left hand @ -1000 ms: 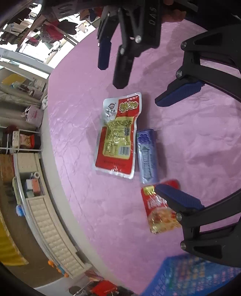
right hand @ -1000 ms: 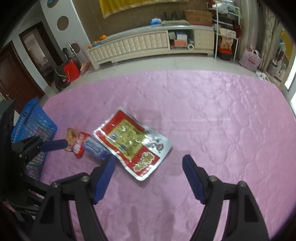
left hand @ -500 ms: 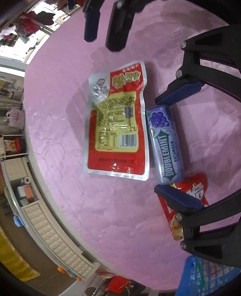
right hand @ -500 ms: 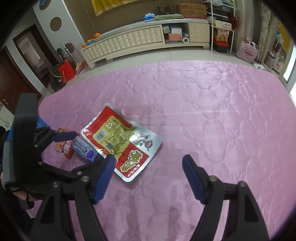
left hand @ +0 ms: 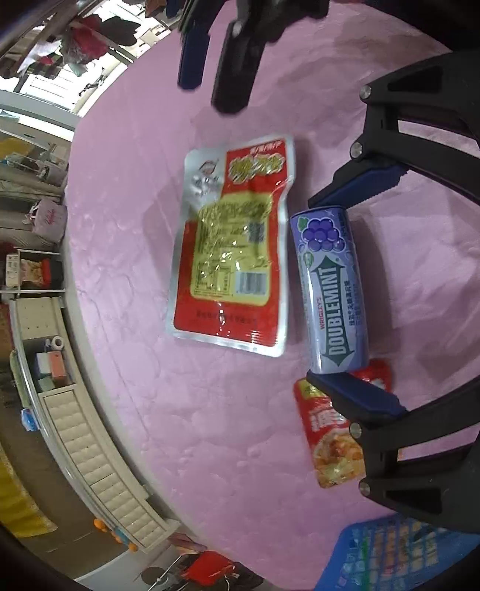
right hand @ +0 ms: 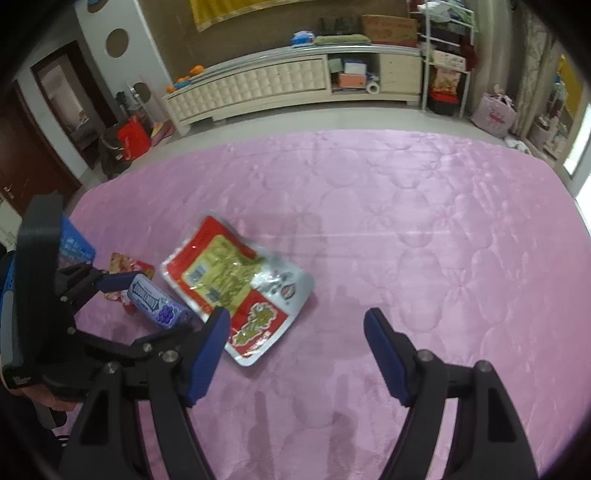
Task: Organize snacks
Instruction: 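Grasp the purple Doublemint tube with the left gripper, then grasp the large red-and-silver pack with the right gripper while the left gripper holds the Doublemint tube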
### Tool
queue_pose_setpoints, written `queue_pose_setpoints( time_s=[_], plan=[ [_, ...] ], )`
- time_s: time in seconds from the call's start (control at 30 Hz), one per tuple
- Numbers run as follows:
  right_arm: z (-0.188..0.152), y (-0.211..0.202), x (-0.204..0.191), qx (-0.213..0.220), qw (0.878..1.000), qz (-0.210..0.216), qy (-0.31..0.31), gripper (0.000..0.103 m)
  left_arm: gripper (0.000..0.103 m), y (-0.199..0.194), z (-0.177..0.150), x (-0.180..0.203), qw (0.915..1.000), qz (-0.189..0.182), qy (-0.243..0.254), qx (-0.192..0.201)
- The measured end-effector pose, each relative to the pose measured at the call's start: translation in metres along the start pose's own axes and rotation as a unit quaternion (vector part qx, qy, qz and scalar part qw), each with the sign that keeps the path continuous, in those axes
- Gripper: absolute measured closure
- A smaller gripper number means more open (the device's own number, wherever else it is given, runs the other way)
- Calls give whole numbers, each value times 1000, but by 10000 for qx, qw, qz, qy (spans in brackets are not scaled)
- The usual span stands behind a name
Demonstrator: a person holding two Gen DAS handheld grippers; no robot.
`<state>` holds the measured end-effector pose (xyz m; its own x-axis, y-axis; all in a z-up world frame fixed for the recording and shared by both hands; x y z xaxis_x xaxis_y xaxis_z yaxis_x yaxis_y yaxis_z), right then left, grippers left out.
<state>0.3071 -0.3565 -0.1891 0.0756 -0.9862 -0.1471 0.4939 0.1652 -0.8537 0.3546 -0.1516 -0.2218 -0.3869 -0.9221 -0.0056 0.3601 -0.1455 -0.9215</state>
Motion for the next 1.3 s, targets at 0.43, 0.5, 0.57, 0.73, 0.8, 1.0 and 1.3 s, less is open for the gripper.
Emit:
queue_pose_setpoints(
  time_s=[0.43,0.5,0.57,0.73,0.8,1.0,1.3],
  plan=[
    [-5,15,-47,-92,9886,600,-1378,24,21,-62,-48,-31,9958,175,-744,507],
    [-6,22,-55,-117,9799,396,-1951,24,21,-56,-49,-29,9955,209,-786,492],
    [-6,30,-62,-133,9683,210,-2486,24,21,-51,-50,-33,9949,185,-874,467],
    [0,51,-73,-288,9506,197,-3083,24,21,-45,-53,-42,9944,102,-958,423],
    [0,55,-81,-248,9394,108,-3417,24,21,-43,-52,-41,9948,96,-924,418],
    [4,67,-87,-213,9214,-118,-3879,21,21,-38,-46,-43,9953,34,-874,410],
    [25,91,-68,-599,9258,366,-3714,13,21,-30,-37,-41,9967,155,-711,346]
  ],
)
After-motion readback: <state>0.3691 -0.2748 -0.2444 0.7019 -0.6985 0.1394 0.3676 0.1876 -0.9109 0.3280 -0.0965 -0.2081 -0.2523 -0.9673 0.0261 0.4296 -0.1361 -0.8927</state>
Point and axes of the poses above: each gripper's, at about its wrist camera, not at the fingertips, and y roughly the way its jaws point, x to its right, z to its top, the point moved 5 cm from there along y, roughly the way its jaws point
